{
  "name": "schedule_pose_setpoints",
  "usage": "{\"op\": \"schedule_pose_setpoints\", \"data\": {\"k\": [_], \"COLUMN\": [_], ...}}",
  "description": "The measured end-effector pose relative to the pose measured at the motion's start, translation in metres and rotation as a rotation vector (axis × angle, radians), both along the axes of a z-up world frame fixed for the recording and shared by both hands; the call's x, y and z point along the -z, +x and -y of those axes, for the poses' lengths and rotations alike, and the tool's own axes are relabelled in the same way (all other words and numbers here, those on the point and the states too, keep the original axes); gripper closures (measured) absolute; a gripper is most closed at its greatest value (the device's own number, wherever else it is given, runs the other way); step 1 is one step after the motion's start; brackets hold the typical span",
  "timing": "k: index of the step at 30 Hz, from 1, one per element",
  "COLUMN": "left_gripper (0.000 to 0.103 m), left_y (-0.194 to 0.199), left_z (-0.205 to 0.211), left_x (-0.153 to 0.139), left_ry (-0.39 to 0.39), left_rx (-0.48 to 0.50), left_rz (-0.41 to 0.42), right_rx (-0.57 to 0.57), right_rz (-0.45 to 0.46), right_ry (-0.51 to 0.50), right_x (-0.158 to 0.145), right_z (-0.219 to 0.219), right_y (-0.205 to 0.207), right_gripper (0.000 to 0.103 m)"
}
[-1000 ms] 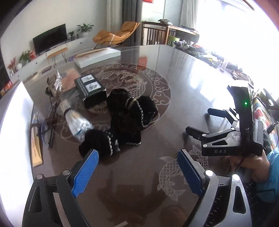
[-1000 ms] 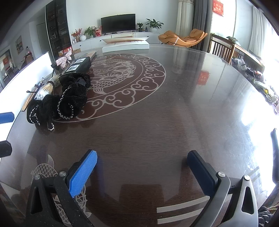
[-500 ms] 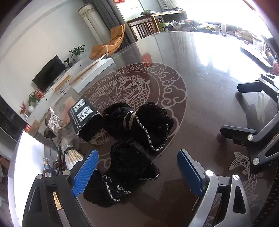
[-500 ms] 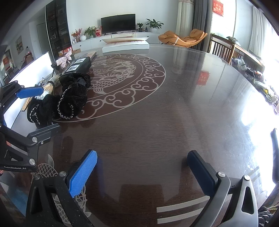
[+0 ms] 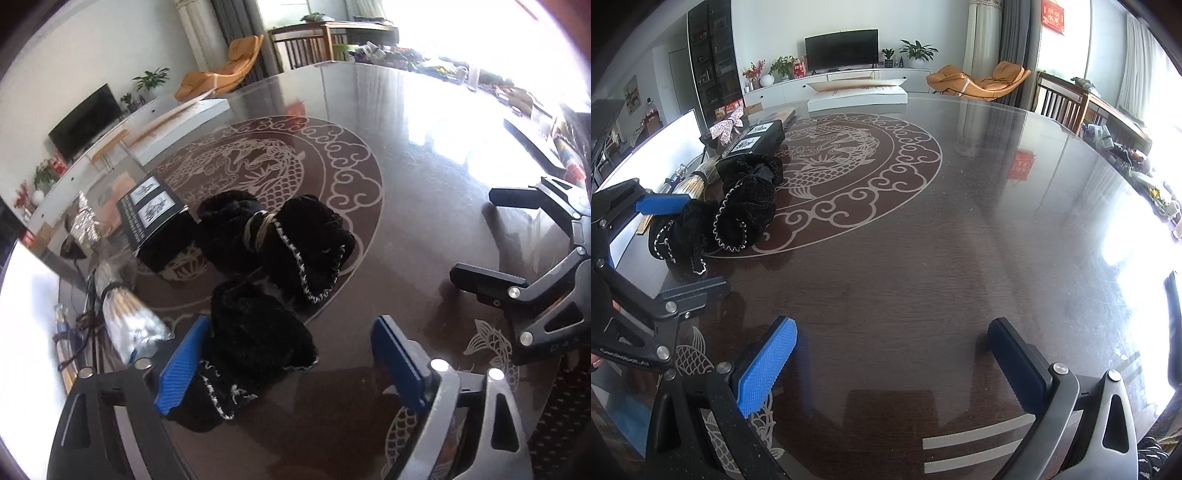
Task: Organize objects
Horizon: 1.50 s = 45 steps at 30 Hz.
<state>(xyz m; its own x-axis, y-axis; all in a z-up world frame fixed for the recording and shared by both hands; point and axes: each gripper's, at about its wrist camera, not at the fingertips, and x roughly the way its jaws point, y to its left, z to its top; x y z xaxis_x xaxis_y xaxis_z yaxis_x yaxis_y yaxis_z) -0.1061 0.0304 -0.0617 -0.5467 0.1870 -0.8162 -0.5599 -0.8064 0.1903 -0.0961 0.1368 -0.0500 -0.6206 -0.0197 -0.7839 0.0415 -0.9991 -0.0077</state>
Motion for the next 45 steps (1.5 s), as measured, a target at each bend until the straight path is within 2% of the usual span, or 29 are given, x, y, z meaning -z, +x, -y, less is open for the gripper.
{"op": "schedule_pose_setpoints", "data": {"k": [1,3,6,8,10,11,13,15,17,19,22,25,26,27,28,29,30,33,36,40,41,42,43,44,45], "left_gripper": [0.035,0.041,0.04,0.033,0.019,0.018,0.018,0.018,0.017,0.017,0.015,0.015,0.016,0.03,0.052,0.057,0.066,0.071,0.072,0.073,0.073,0.073,0.073,0.073,0.073], "left_y": [0.006,0.019,0.035,0.04,0.041,0.042,0.046,0.05,0.052,0.061,0.074,0.075,0.072,0.068,0.063,0.057,0.052,0.04,0.037,0.039,0.04,0.042,0.044,0.046,0.048], "left_z": [0.004,0.018,0.047,0.059,0.064,0.064,0.06,0.061,0.06,0.054,0.047,0.047,0.049,0.051,0.053,0.056,0.061,0.079,0.091,0.1,0.102,0.105,0.108,0.11,0.112], "left_x": [-0.001,-0.007,-0.016,-0.019,-0.021,-0.021,-0.021,-0.022,-0.02,-0.013,-0.008,-0.006,-0.005,-0.004,-0.002,-0.001,-0.002,-0.005,-0.006,-0.008,-0.01,-0.012,-0.013,-0.015,-0.016], "left_ry": [-0.007,0.037,0.194,0.227,0.211,0.18,0.103,0.101,0.107,0.067,0.015,-0.001,0.002,0.002,-0.006,-0.005,0.03,0.133,0.201,0.25,0.26,0.272,0.281,0.295,0.312], "left_rx": [-0.027,-0.084,-0.175,-0.208,-0.201,-0.181,-0.166,-0.138,-0.083,-0.037,0.018,-0.002,-0.03,-0.064,-0.103,-0.139,-0.17,-0.289,-0.357,-0.399,-0.406,-0.411,-0.413,-0.413,-0.41], "left_rz": [-0.008,0.03,0.121,0.138,0.108,0.087,0.051,0.034,0.053,0.072,0.056,0.039,0.042,0.035,0.025,0.03,0.035,0.065,0.077,0.083,0.082,0.082,0.081,0.08,0.081], "right_rx": [0.0,0.0,0.001,0.001,0.0,0.0,0.0,0.001,0.001,0.0,-0.008,-0.029,-0.042,-0.063,-0.078,-0.09,-0.105,-0.142,-0.209,-0.257,-0.264,-0.253,-0.257,-0.257,-0.246], "right_rz": [0.0,0.0,0.0,0.0,0.0,0.0,0.0,0.0,0.0,0.0,0.007,0.063,0.087,0.11,0.116,0.111,0.103,0.129,0.251,0.325,0.332,0.308,0.273,0.269,0.269], "right_ry": [0.0,0.0,0.0,0.0,0.001,0.001,0.0,0.0,0.001,0.001,0.0,-0.005,-0.024,-0.057,-0.077,-0.088,-0.098,-0.138,-0.169,-0.026,0.01,0.05,0.056,0.028,0.005], "right_x": [0.0,0.0,0.0,0.0,0.0,0.0,0.0,0.0,0.0,0.0,0.0,-0.003,-0.004,-0.008,-0.014,-0.021,-0.031,-0.052,-0.051,-0.023,-0.014,-0.013,-0.015,-0.017,-0.018], "right_z": [0.0,0.0,0.0,0.0,0.0,0.0,0.0,0.0,0.0,0.0,0.0,0.0,0.001,0.002,0.005,0.008,0.013,0.031,0.066,0.117,0.125,0.128,0.129,0.126,0.121], "right_y": [0.0,0.0,0.0,0.0,0.0,0.0,0.0,0.0,-0.001,0.0,-0.001,-0.005,-0.008,-0.014,-0.019,-0.023,-0.03,-0.057,-0.098,-0.131,-0.134,-0.132,-0.128,-0.125,-0.121], "right_gripper": [0.0,0.0,0.0,0.0,0.0,0.0,0.0,0.0,0.0,0.0,0.0,0.0,0.0,0.0,0.0,0.0,0.0,0.0,0.0,0.0,0.01,0.03,0.043,0.068,0.068]}}
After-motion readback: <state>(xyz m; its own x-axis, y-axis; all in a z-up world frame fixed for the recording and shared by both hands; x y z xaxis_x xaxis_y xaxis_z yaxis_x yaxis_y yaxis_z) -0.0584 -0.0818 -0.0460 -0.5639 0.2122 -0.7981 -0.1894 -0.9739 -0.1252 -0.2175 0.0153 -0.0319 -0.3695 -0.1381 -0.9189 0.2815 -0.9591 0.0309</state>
